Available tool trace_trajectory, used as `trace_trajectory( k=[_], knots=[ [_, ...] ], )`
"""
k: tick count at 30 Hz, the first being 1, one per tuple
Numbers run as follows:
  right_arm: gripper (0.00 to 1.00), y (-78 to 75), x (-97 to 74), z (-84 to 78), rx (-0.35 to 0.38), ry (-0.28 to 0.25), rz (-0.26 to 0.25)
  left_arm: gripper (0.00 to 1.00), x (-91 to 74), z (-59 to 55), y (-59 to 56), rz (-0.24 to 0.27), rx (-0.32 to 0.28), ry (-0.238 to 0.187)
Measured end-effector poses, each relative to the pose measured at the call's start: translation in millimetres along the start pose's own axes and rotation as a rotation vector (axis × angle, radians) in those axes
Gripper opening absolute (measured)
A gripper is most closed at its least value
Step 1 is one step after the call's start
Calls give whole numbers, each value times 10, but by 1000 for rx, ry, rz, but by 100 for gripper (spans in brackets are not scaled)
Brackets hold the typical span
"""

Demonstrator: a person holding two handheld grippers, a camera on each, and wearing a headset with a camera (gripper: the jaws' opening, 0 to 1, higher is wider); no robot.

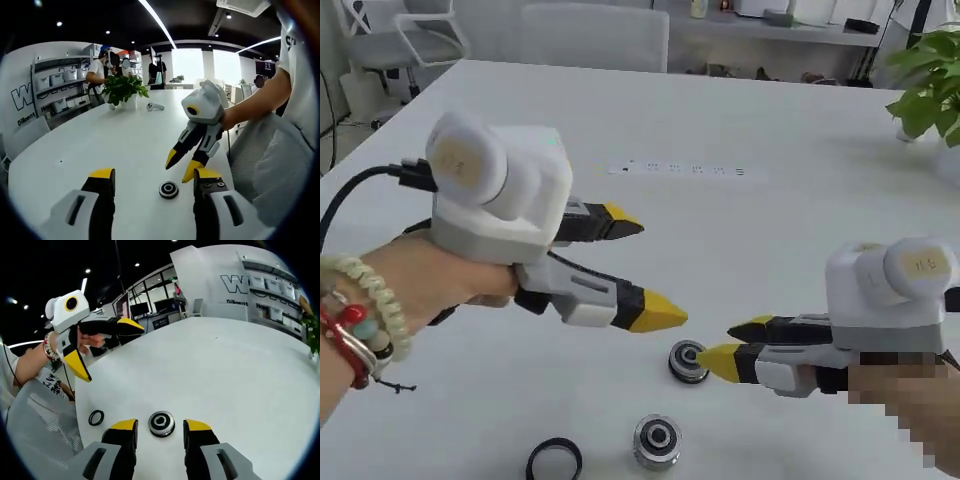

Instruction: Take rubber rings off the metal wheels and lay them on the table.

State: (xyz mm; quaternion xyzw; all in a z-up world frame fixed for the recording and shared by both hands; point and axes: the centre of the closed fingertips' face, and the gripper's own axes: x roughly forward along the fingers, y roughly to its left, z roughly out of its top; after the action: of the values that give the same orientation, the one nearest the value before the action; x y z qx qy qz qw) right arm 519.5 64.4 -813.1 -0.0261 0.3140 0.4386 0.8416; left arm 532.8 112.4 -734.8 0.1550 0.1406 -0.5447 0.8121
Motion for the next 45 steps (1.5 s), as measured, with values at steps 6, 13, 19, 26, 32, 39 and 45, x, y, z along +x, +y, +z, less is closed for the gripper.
trace_trajectory(
  k=[6, 13, 19, 26, 32, 39, 45],
  knots=[
    [34, 8, 15, -22, 3, 6, 7, 58, 46, -196, -67, 5, -11, 10],
    [34, 36, 44, -69, -9, 26, 14, 53, 50, -276, -87, 9, -8, 15],
    [34, 44, 57, -92, -13, 33, 16, 50, 75, -377, -70, 18, -23, 20],
    [34, 74, 80, -115, -21, 43, 25, 46, 122, -538, -89, 15, -17, 59],
    [34, 90, 103, -138, -35, 54, 32, 43, 168, -606, -114, 15, -23, 73],
    [34, 131, 150, -193, -61, 81, 40, 43, 267, -642, -184, 10, -3, 90],
    [33, 95, 183, -255, -67, 102, 31, 40, 354, -717, -196, 7, 17, 117]
  ],
)
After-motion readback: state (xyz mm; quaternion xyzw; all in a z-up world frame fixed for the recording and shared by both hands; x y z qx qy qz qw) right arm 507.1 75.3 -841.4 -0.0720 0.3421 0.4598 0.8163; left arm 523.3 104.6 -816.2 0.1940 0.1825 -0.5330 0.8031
